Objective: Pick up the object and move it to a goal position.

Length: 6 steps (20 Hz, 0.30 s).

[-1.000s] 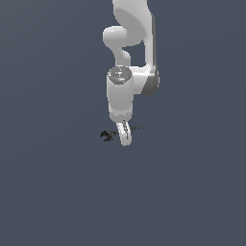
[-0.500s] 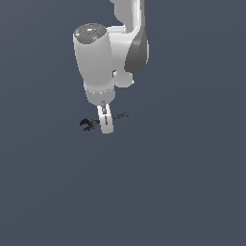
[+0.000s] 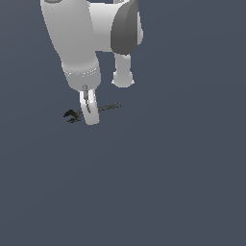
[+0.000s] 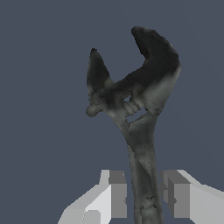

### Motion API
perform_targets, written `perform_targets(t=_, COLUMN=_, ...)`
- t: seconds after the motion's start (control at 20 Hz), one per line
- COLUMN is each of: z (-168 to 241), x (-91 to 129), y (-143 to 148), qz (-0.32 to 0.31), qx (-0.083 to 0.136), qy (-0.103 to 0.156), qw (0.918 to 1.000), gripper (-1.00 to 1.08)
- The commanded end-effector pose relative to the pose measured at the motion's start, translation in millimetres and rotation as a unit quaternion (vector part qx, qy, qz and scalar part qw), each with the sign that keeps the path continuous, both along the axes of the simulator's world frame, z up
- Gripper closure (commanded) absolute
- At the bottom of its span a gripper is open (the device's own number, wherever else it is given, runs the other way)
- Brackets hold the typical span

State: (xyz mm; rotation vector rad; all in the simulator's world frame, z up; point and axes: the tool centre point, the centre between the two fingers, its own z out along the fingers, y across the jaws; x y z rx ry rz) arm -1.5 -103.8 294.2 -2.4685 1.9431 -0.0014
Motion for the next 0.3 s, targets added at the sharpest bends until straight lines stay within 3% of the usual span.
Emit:
perform_targets(t=0.0, z=7.4, x=1.8, y=-3.9, qz=0.001, qx=0.000, qy=0.000, qw=1.0000, gripper=1.08)
perform_targets(t=0.25, z=11.4, x=3.6, y=-6.2, qz=0.001, qx=0.000, qy=0.000, qw=1.0000, gripper=1.08)
